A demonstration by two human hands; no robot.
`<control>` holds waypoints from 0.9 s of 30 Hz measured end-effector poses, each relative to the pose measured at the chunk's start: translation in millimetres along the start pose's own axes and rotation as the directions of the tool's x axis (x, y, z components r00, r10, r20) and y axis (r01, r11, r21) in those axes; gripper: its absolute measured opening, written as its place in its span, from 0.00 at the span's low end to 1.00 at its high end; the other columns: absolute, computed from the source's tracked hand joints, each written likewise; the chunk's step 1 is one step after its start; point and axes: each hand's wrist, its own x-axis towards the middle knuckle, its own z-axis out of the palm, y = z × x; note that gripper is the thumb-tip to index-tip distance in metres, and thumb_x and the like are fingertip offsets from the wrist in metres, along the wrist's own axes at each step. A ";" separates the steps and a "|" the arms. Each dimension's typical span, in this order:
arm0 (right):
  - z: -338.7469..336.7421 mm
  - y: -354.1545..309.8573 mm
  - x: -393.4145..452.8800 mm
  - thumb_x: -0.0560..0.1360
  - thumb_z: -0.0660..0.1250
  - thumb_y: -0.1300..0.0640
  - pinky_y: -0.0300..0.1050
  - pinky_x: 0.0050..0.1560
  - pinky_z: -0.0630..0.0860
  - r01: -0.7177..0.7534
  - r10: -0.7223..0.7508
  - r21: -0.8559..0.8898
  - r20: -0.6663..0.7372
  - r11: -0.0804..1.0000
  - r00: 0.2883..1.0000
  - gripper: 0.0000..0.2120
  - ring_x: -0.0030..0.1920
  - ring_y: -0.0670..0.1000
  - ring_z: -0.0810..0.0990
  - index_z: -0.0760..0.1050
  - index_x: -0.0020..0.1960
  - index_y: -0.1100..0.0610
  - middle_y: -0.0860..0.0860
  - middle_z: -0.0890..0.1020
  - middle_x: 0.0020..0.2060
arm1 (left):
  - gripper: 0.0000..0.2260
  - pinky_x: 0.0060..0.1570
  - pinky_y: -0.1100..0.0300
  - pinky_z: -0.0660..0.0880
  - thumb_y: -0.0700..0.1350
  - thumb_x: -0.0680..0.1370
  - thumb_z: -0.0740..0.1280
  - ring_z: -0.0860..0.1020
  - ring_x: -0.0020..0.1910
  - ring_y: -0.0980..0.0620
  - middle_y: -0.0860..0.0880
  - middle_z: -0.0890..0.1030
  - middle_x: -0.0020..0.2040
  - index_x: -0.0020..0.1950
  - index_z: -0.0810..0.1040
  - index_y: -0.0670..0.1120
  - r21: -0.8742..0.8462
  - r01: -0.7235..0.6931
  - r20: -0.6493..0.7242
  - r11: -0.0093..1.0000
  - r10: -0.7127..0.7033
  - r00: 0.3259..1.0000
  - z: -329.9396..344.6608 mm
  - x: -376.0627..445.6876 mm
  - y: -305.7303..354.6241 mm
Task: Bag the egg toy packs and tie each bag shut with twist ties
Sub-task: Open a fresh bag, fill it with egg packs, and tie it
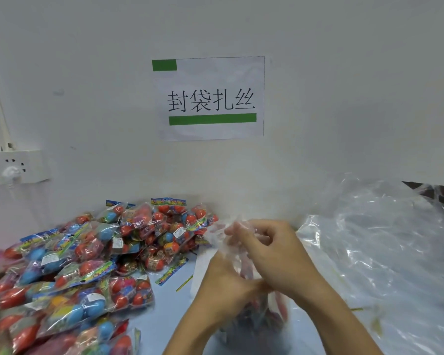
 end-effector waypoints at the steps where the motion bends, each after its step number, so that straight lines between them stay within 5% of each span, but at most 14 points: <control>1: -1.7 -1.5 -0.6 0.79 0.69 0.52 0.43 0.44 0.80 0.012 -0.012 0.010 0.025 1.000 1.000 0.11 0.40 0.49 0.86 0.86 0.43 0.55 0.50 0.87 0.36 | 0.24 0.47 0.54 0.81 0.45 0.61 0.76 0.84 0.52 0.48 0.48 0.86 0.51 0.57 0.82 0.47 -0.029 0.010 -0.034 1.000 -0.011 0.999 -0.5 0.8 -0.1; 7: -14.7 -5.3 -2.8 0.75 0.74 0.58 0.34 0.46 0.79 -0.015 0.002 0.094 0.142 0.995 0.990 0.07 0.47 0.44 0.86 0.85 0.52 0.53 0.46 0.88 0.45 | 0.13 0.45 0.55 0.82 0.40 0.77 0.73 0.85 0.46 0.52 0.52 0.87 0.45 0.50 0.85 0.60 0.035 0.022 -0.224 0.999 -0.013 0.975 -9.6 -0.2 3.3; 10: -27.4 0.7 0.0 0.72 0.76 0.51 0.32 0.44 0.76 -0.032 0.032 -0.007 0.039 0.999 0.999 0.08 0.46 0.43 0.84 0.85 0.51 0.46 0.42 0.86 0.45 | 0.10 0.32 0.67 0.78 0.38 0.76 0.72 0.84 0.37 0.59 0.54 0.86 0.39 0.44 0.85 0.54 -0.051 0.073 -0.319 0.996 -0.085 0.944 -13.8 0.6 2.6; 13: -34.2 9.4 -0.8 0.67 0.78 0.41 0.30 0.48 0.76 -0.116 0.145 -0.147 0.201 0.982 0.969 0.21 0.54 0.37 0.81 0.80 0.60 0.39 0.36 0.83 0.53 | 0.06 0.29 0.68 0.74 0.37 0.75 0.72 0.82 0.32 0.57 0.53 0.84 0.34 0.41 0.83 0.48 -0.109 0.119 -0.365 0.987 -0.151 0.919 -15.9 2.2 4.2; 15: -25.9 13.7 -4.6 0.67 0.80 0.43 0.29 0.53 0.75 -0.146 0.240 -0.234 0.452 0.961 0.859 0.34 0.55 0.33 0.78 0.71 0.69 0.37 0.33 0.79 0.57 | 0.06 0.29 0.64 0.74 0.37 0.74 0.72 0.81 0.30 0.53 0.49 0.83 0.31 0.39 0.83 0.45 -0.160 0.141 -0.376 0.977 -0.192 0.907 -14.7 1.4 4.5; 17: -13.7 19.9 -7.1 0.66 0.81 0.47 0.27 0.48 0.75 -0.078 0.222 -0.265 0.574 0.961 0.788 0.44 0.46 0.31 0.80 0.62 0.75 0.36 0.35 0.79 0.58 | 0.05 0.31 0.60 0.77 0.35 0.75 0.70 0.83 0.33 0.48 0.44 0.84 0.34 0.40 0.83 0.43 -0.219 0.144 -0.358 0.965 -0.216 0.908 -13.6 0.6 3.6; 19: -5.8 22.7 -7.6 0.63 0.82 0.45 0.26 0.38 0.73 -0.051 0.199 -0.270 0.557 0.962 0.806 0.47 0.42 0.30 0.79 0.60 0.74 0.33 0.36 0.78 0.60 | 0.04 0.31 0.57 0.79 0.34 0.75 0.70 0.84 0.36 0.44 0.40 0.84 0.37 0.42 0.83 0.41 -0.302 0.154 -0.317 0.941 -0.252 0.914 -14.9 -0.5 3.0; 24: 2.9 31.5 -8.8 0.55 0.81 0.38 0.54 0.64 0.76 -0.039 0.203 -0.334 0.472 0.942 0.858 0.48 0.61 0.46 0.81 0.63 0.71 0.35 0.40 0.81 0.59 | 0.11 0.51 0.41 0.81 0.41 0.69 0.71 0.84 0.49 0.38 0.37 0.85 0.47 0.51 0.83 0.44 -0.379 0.235 -0.189 0.895 -0.323 0.927 -15.0 -2.6 3.7; 27: 8.2 35.0 -9.9 0.56 0.81 0.41 0.48 0.61 0.78 -0.056 0.184 -0.268 0.479 0.962 0.858 0.39 0.56 0.40 0.82 0.70 0.65 0.37 0.37 0.83 0.54 | 0.05 0.46 0.48 0.81 0.38 0.77 0.69 0.85 0.44 0.42 0.37 0.84 0.43 0.50 0.83 0.46 -0.254 0.283 -0.161 0.925 -0.328 0.931 -16.3 -3.9 6.2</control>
